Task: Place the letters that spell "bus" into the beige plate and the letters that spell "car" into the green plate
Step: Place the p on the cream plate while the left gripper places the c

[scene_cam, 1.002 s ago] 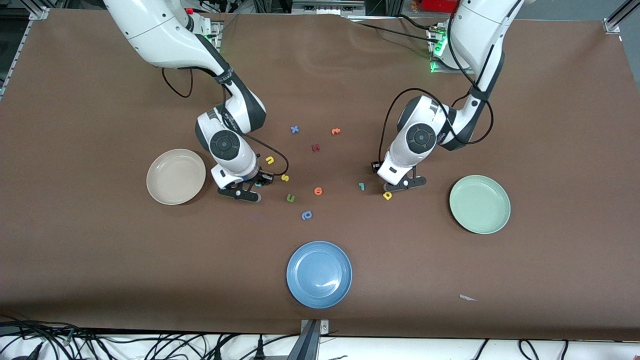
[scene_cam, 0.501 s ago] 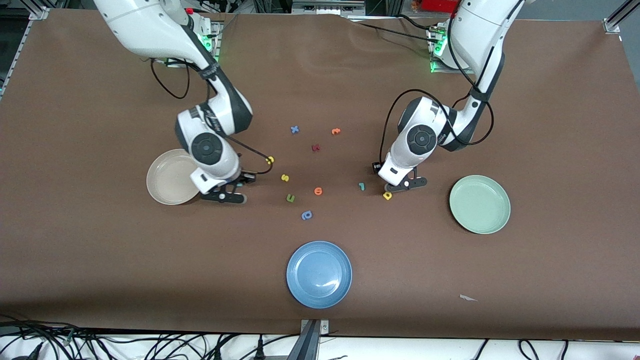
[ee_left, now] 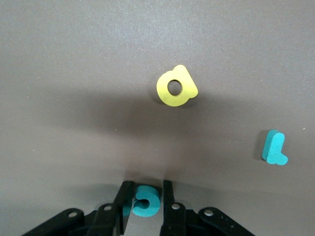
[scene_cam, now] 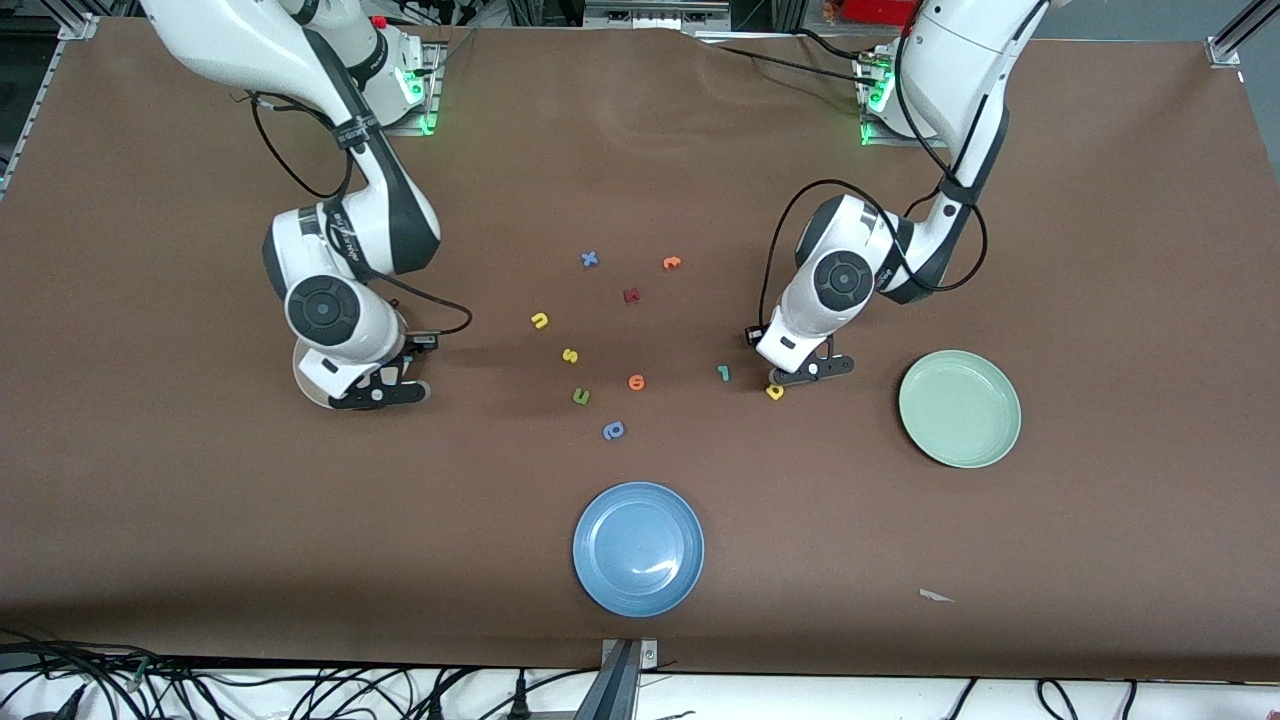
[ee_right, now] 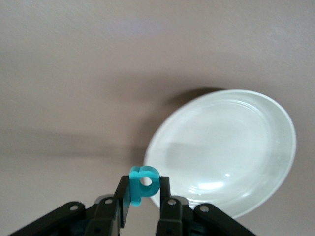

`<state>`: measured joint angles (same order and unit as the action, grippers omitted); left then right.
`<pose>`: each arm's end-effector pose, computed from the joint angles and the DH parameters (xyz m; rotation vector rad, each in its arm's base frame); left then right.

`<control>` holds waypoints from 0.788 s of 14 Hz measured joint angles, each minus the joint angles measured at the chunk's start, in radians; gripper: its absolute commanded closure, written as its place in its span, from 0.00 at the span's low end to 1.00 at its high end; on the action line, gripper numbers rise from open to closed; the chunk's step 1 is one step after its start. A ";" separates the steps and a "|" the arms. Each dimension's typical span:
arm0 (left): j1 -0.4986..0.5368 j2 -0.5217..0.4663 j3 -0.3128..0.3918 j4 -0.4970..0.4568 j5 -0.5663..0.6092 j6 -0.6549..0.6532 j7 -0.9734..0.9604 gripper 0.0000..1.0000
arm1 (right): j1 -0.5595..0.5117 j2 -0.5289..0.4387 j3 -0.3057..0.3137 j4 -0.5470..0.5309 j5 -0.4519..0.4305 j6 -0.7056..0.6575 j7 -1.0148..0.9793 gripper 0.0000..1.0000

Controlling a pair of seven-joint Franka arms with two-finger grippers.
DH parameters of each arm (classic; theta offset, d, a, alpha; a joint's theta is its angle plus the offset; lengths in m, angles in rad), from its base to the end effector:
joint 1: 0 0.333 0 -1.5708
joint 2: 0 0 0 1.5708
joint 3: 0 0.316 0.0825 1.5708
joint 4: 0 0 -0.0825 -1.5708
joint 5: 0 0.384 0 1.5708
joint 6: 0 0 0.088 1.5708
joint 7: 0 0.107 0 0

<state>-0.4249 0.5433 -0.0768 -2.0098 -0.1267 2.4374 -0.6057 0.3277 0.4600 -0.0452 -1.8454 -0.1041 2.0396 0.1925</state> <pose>0.5182 -0.2844 0.1717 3.0756 0.3306 -0.2474 0.5885 0.1662 0.2576 2.9471 0.2237 -0.3466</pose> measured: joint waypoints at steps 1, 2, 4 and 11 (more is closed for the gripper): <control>0.000 0.000 0.000 0.000 0.000 0.000 0.000 0.90 | 0.000 0.000 -0.022 -0.017 0.000 0.000 -0.034 0.92; 0.000 -0.001 0.000 0.000 0.000 0.000 0.000 0.94 | -0.002 0.000 -0.044 -0.037 0.000 0.005 -0.065 0.92; 0.001 -0.001 0.000 0.001 0.000 0.000 0.000 0.96 | -0.005 0.001 -0.070 -0.089 0.000 0.052 -0.097 0.92; 0.112 -0.032 0.013 0.165 0.000 -0.243 0.067 1.00 | -0.009 0.000 -0.113 -0.234 0.010 0.223 -0.139 0.00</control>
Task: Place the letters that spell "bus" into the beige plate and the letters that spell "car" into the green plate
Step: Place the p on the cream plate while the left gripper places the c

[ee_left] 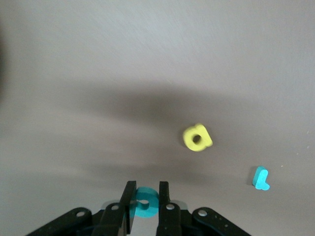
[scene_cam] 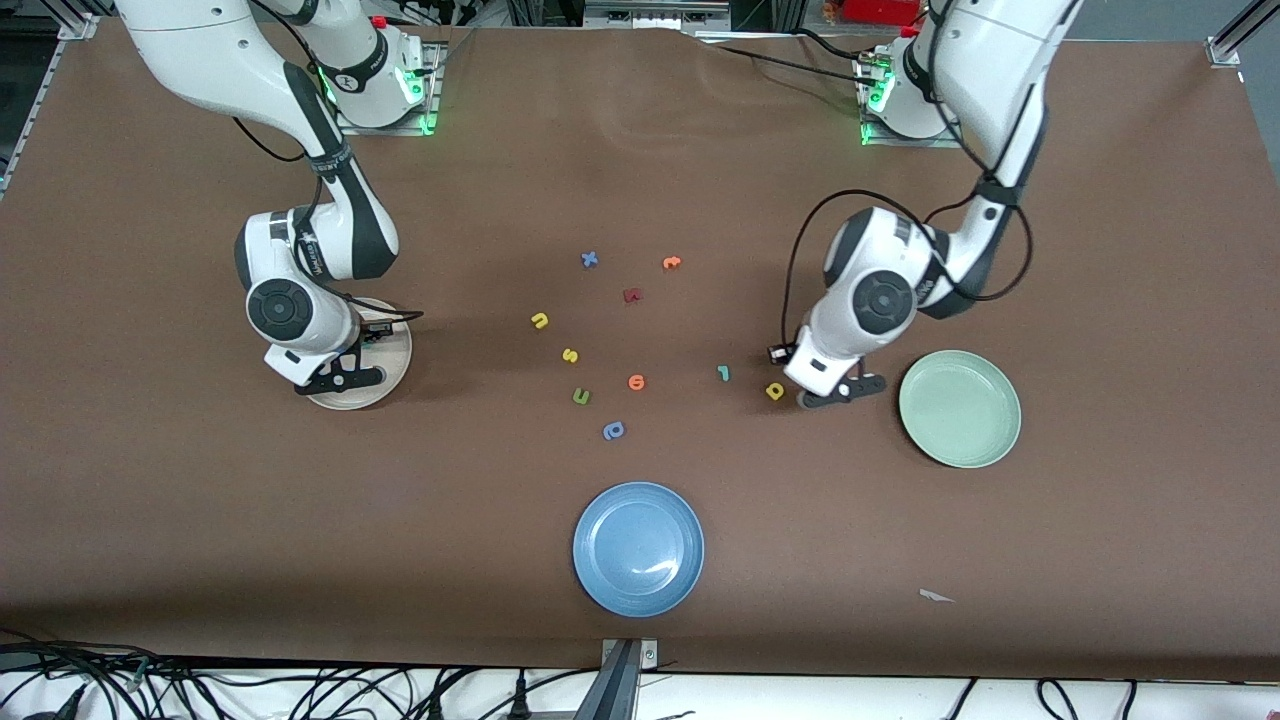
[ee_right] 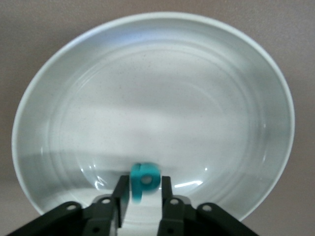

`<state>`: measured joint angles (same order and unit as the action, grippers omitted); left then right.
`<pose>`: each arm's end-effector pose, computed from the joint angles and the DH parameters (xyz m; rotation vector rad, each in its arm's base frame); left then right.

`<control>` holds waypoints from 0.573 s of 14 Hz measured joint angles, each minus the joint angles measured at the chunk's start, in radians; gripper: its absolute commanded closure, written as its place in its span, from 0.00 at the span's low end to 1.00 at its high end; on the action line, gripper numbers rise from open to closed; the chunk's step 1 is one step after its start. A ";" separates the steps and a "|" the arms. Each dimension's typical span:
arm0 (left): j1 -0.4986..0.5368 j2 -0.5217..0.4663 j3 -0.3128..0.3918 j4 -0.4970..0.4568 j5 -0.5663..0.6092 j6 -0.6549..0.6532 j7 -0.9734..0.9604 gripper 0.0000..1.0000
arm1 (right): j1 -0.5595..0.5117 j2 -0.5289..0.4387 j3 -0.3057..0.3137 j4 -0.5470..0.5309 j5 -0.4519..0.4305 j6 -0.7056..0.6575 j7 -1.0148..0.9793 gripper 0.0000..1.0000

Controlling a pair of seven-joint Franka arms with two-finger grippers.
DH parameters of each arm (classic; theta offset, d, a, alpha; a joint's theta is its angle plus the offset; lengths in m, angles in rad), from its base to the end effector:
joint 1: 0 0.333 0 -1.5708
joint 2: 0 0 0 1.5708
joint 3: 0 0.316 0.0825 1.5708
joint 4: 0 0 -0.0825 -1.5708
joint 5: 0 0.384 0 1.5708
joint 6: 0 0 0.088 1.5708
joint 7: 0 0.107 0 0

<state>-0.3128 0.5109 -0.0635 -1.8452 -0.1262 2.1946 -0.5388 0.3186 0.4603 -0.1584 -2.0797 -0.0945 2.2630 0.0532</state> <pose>0.5816 -0.2324 0.2363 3.0584 0.3846 -0.3110 0.5495 0.0850 0.1860 2.9406 0.2713 -0.3826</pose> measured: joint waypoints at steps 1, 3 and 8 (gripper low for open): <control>0.037 -0.008 0.001 0.040 0.000 -0.063 0.037 1.00 | 0.000 -0.006 0.000 0.002 0.017 -0.013 0.000 0.00; 0.110 -0.017 0.003 0.096 0.001 -0.136 0.116 1.00 | 0.001 -0.025 0.005 0.019 0.068 -0.055 0.000 0.00; 0.256 -0.013 0.006 0.118 0.119 -0.159 0.291 1.00 | 0.006 -0.053 0.118 0.125 0.205 -0.163 0.186 0.01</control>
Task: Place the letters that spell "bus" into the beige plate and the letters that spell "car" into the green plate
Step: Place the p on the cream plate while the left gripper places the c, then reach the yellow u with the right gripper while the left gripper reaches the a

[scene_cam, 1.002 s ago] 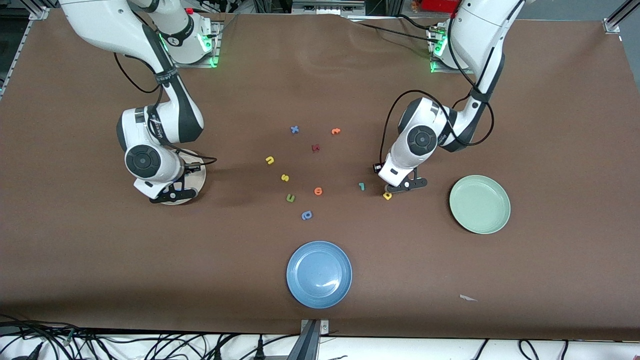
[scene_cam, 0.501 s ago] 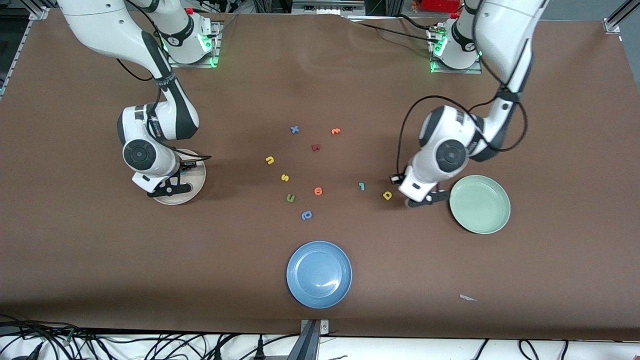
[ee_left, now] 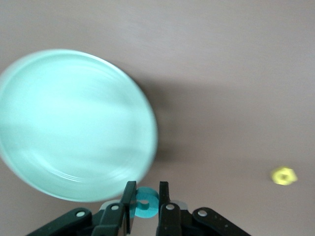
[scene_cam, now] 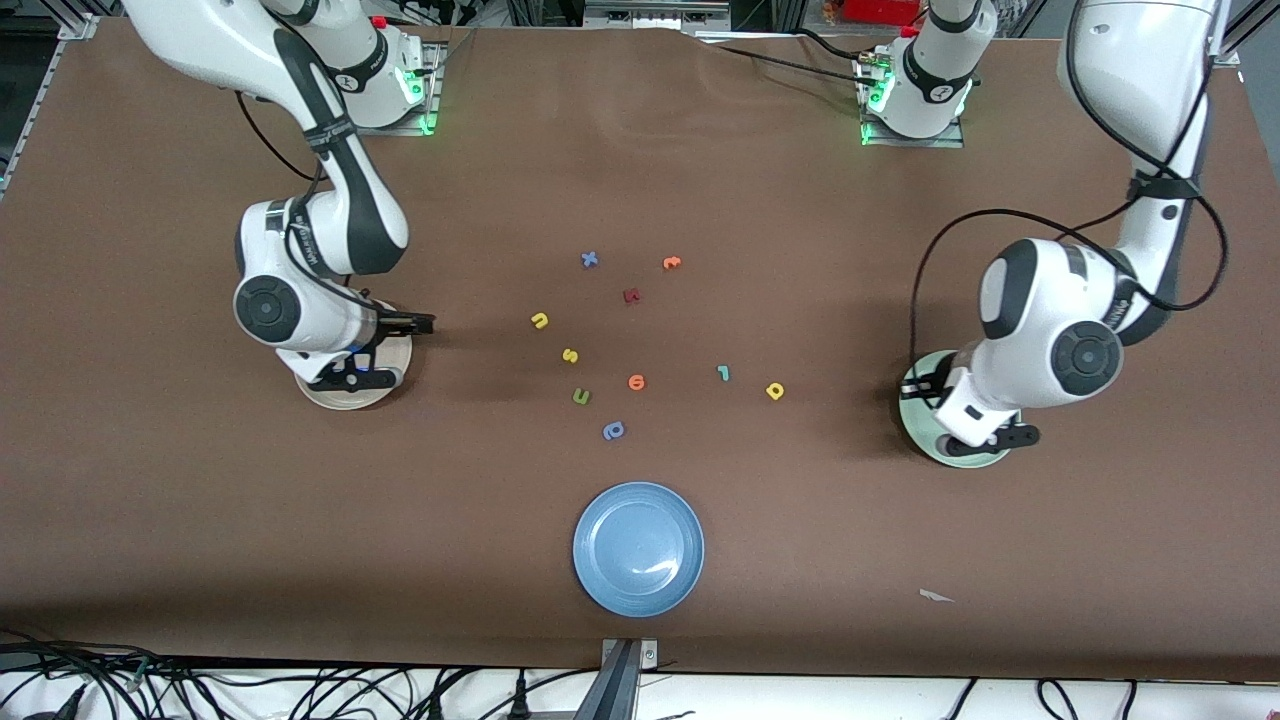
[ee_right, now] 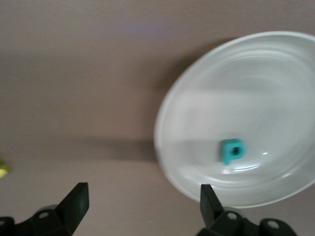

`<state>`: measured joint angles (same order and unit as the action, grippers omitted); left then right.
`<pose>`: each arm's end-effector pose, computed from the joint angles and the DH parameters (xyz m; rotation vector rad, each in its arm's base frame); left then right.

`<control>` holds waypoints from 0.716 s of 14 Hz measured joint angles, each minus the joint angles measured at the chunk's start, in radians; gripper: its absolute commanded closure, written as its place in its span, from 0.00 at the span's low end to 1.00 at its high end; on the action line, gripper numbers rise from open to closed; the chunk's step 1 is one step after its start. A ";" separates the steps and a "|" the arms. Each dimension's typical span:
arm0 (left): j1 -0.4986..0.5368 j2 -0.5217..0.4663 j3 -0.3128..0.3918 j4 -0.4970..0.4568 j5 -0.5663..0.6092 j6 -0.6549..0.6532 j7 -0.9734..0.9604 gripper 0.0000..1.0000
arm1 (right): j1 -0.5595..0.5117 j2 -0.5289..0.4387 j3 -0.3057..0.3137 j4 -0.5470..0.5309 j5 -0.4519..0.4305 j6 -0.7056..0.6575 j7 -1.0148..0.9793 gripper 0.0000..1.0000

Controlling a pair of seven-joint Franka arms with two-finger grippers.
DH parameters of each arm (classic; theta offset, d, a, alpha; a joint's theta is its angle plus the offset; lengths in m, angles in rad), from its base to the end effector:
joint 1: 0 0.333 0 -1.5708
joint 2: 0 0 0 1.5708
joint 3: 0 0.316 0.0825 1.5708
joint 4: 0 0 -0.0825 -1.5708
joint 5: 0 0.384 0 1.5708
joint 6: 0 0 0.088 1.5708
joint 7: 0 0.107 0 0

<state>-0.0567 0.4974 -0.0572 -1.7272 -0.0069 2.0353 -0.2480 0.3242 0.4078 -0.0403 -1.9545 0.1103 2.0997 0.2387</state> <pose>0.6407 -0.0706 0.2821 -3.1185 -0.2220 0.3003 0.5619 0.1701 0.2493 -3.1115 0.0340 0.4242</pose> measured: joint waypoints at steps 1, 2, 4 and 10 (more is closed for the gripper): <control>0.017 0.005 0.000 0.000 0.029 -0.001 0.021 1.00 | 0.007 0.001 0.034 0.007 0.002 0.014 0.099 0.01; 0.032 0.013 0.000 -0.001 0.047 0.000 0.041 1.00 | 0.023 0.003 0.057 0.007 0.002 0.043 0.204 0.05; 0.056 0.041 0.000 -0.001 0.052 0.021 0.069 0.97 | 0.082 0.019 0.074 0.007 0.002 0.116 0.414 0.15; 0.061 0.099 -0.002 0.000 0.052 0.059 0.078 0.10 | 0.210 0.092 0.075 0.006 0.001 0.274 0.918 0.25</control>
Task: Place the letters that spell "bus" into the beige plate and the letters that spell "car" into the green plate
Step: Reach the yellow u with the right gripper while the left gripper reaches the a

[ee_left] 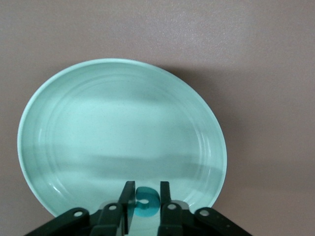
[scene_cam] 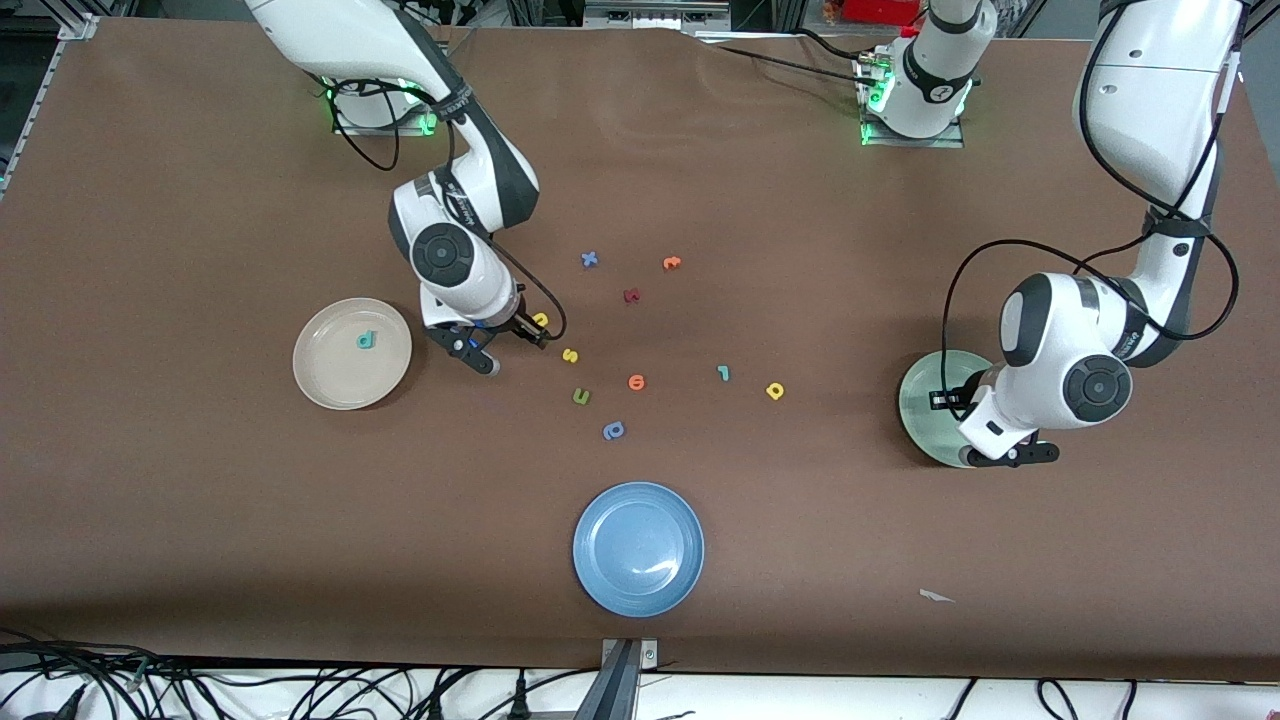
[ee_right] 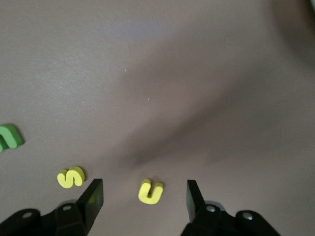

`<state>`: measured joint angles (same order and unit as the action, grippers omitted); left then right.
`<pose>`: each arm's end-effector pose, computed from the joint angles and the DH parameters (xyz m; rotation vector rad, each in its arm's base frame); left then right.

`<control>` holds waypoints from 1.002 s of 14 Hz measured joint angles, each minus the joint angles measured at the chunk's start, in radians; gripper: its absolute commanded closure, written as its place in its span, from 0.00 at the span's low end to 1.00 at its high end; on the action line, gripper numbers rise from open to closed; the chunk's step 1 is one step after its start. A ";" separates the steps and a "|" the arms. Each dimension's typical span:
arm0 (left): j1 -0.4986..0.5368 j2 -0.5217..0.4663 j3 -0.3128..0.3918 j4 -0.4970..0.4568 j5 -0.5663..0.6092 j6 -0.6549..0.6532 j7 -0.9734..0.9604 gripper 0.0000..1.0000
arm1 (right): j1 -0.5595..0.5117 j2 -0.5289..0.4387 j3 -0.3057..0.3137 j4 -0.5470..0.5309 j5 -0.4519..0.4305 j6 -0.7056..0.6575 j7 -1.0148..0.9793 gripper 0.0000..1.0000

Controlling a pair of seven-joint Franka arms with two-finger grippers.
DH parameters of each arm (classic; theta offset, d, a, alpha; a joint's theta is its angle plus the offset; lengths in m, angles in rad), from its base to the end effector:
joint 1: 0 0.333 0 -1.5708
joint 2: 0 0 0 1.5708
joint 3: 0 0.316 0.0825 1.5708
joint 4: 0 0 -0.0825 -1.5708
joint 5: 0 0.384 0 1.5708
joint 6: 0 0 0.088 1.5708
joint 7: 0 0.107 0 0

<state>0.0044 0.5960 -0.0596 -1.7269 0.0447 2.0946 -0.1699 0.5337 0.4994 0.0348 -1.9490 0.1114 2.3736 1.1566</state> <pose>0.6433 -0.0305 0.2225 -3.0914 -0.1460 0.3502 0.5158 0.3302 0.2152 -2.9571 1.0374 0.1851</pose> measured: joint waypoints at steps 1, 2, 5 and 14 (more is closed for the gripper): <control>0.000 0.000 0.000 0.003 0.000 0.000 0.000 0.01 | 0.014 0.011 0.000 -0.001 0.000 0.020 0.062 0.28; 0.000 -0.001 0.000 0.007 0.000 0.000 -0.002 0.01 | 0.030 0.024 0.000 -0.003 0.000 0.041 0.112 0.32; -0.001 -0.015 -0.028 0.018 0.000 -0.001 -0.057 0.00 | 0.056 0.044 -0.001 -0.012 0.000 0.063 0.174 0.43; -0.087 -0.033 -0.222 0.018 0.000 0.002 -0.506 0.01 | 0.057 0.045 -0.007 -0.038 0.000 0.066 0.183 0.56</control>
<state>-0.0828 0.5634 -0.2817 -1.7094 0.0446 2.0969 -0.6762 0.5903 0.5440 0.0281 -1.9874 0.1112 2.4396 1.3400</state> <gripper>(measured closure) 0.004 0.454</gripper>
